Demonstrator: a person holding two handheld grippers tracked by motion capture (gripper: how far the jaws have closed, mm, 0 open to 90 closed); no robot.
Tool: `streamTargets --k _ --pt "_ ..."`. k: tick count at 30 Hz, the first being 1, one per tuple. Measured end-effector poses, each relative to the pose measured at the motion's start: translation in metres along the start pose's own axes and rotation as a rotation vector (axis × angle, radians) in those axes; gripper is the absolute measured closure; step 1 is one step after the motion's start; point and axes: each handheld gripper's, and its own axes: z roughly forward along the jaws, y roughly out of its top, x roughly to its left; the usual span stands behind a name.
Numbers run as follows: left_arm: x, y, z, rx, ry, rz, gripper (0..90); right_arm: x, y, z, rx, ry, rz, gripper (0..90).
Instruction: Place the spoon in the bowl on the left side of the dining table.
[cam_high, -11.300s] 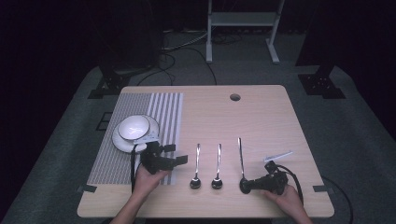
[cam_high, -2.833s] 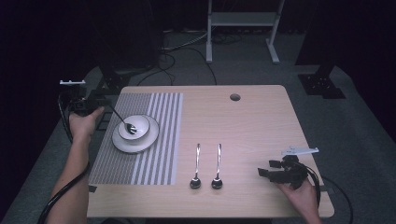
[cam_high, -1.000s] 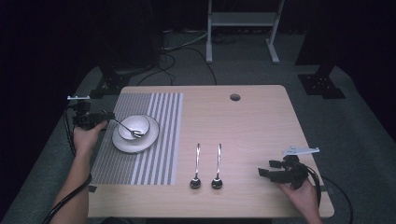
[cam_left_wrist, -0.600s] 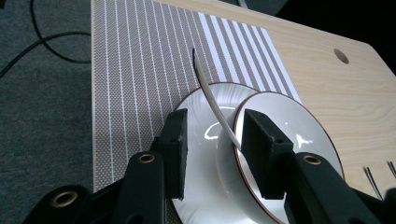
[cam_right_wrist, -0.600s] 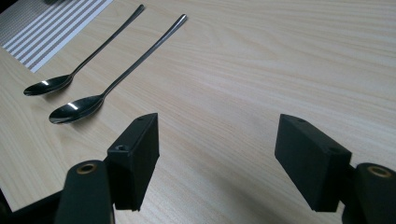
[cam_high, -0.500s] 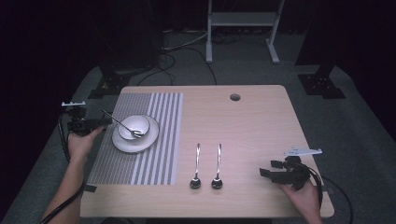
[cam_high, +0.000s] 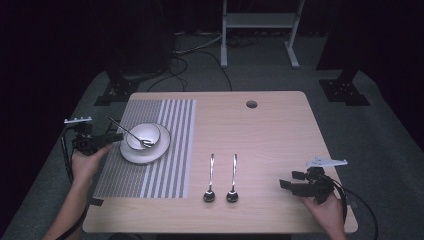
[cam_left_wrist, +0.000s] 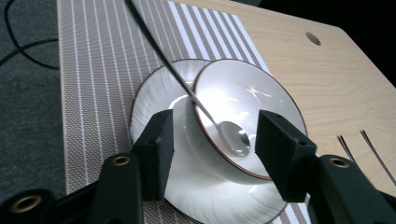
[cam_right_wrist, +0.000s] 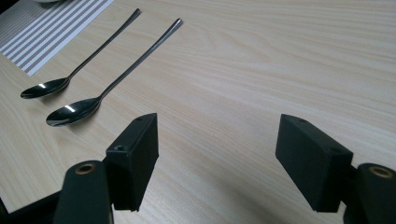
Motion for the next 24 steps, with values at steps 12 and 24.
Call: streamTargets --k 12,24 --pt "-0.031 -0.003 0.001 0.015 -0.032 0.099 34.9 -0.002 0.000 -0.001 -0.004 -0.006 0.006 28.3" --pt "-0.066 -0.004 0.011 0.054 -0.058 0.206 25.8 -0.003 0.000 -0.002 -0.003 -0.021 0.010 26.4"
